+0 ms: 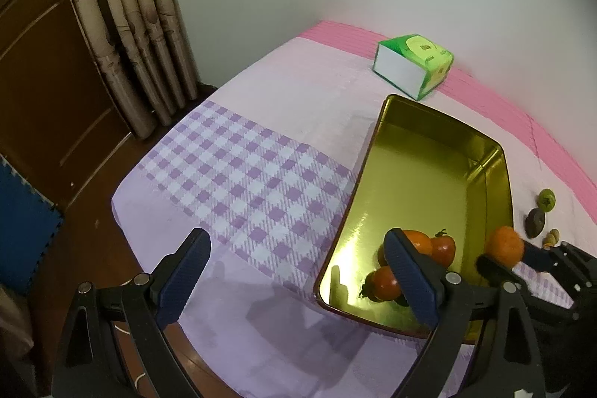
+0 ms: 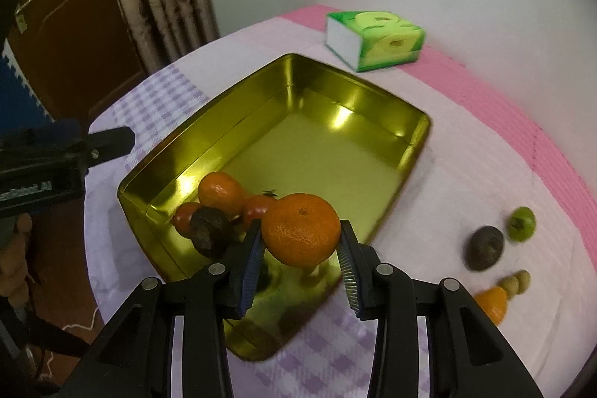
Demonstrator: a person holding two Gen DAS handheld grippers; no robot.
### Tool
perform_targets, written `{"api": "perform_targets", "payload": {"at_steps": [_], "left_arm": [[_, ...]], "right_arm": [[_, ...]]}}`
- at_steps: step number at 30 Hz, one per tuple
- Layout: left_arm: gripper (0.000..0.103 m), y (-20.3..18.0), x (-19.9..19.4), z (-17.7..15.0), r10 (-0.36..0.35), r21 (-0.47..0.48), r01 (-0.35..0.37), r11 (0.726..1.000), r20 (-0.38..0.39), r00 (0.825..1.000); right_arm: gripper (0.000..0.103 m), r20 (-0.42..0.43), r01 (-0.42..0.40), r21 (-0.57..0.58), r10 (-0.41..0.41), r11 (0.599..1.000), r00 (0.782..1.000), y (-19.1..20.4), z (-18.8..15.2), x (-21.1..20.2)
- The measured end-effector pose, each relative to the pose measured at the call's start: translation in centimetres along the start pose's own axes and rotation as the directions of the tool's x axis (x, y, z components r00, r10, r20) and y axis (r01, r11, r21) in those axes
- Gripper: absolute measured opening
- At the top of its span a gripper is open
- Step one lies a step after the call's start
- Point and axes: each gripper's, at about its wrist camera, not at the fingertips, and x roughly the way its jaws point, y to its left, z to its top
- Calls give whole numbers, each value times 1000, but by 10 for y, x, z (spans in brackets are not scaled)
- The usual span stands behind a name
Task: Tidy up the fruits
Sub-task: 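Carry the mandarin into the tin tray with the right gripper and release it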
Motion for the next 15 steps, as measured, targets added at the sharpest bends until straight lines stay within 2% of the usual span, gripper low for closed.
{"api": "perform_targets", "payload": {"at_steps": [7, 15], "left_arm": [[92, 4, 3, 1, 6, -11, -6, 1000, -6, 1000], [92, 2, 3, 1, 6, -7, -6, 1000, -7, 1000]], "right_arm": [[40, -41, -4, -7, 4, 1000, 999, 0, -1, 17], [40, -47, -7, -8, 7, 1000, 999, 0, -4, 22]]}}
